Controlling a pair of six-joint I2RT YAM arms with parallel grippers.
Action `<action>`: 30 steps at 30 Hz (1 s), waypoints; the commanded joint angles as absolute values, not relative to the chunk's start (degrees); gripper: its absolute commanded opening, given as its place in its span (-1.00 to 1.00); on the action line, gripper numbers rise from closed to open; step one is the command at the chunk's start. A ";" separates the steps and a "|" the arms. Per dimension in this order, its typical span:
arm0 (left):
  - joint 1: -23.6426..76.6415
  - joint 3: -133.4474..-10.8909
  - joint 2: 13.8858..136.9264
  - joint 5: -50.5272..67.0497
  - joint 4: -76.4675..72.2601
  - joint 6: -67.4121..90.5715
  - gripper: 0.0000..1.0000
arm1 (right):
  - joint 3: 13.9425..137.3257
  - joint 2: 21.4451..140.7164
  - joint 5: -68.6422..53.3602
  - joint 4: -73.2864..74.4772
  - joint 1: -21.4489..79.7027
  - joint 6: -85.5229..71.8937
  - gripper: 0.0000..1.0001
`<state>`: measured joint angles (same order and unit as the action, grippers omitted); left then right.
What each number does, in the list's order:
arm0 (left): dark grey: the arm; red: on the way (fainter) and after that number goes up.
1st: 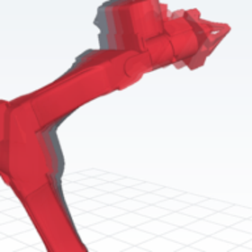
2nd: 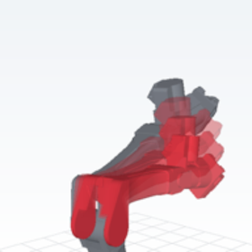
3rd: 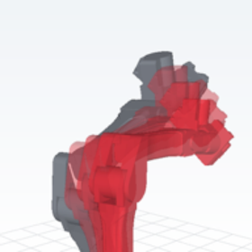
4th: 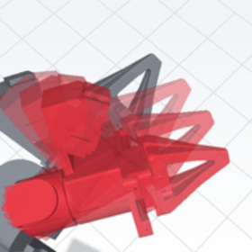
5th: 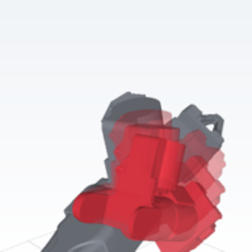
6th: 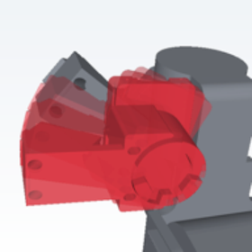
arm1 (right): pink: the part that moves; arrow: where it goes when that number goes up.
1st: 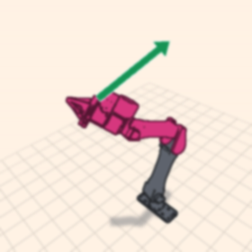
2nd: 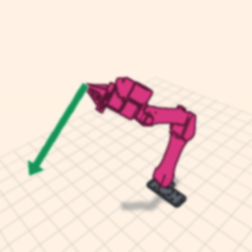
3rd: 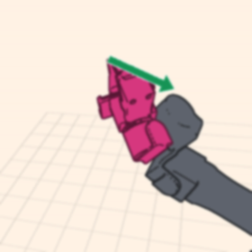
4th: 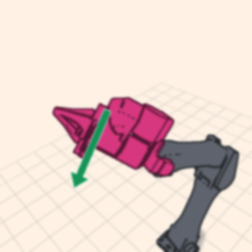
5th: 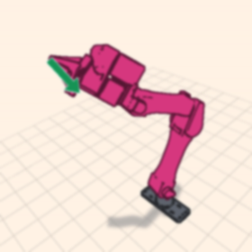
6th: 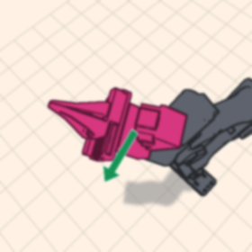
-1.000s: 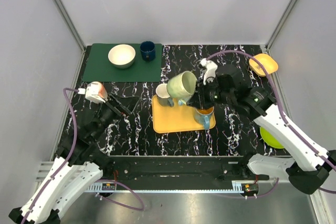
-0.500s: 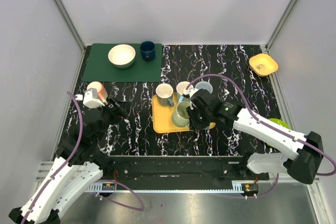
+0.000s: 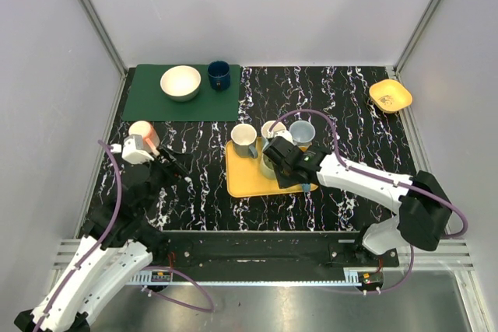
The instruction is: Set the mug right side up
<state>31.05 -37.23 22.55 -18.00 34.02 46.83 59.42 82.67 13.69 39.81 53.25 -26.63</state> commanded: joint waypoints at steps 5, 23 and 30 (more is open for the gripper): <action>30.94 -36.04 21.71 -17.58 32.78 47.28 0.61 | 58.98 86.65 17.76 32.52 53.79 -31.64 -1.00; 30.85 -35.15 23.90 -19.86 34.10 48.25 0.65 | 58.01 82.01 13.10 35.42 55.02 -31.73 -0.02; 30.85 -38.66 30.48 -29.32 37.61 49.22 0.68 | 64.06 70.59 9.68 37.71 55.72 -31.82 0.13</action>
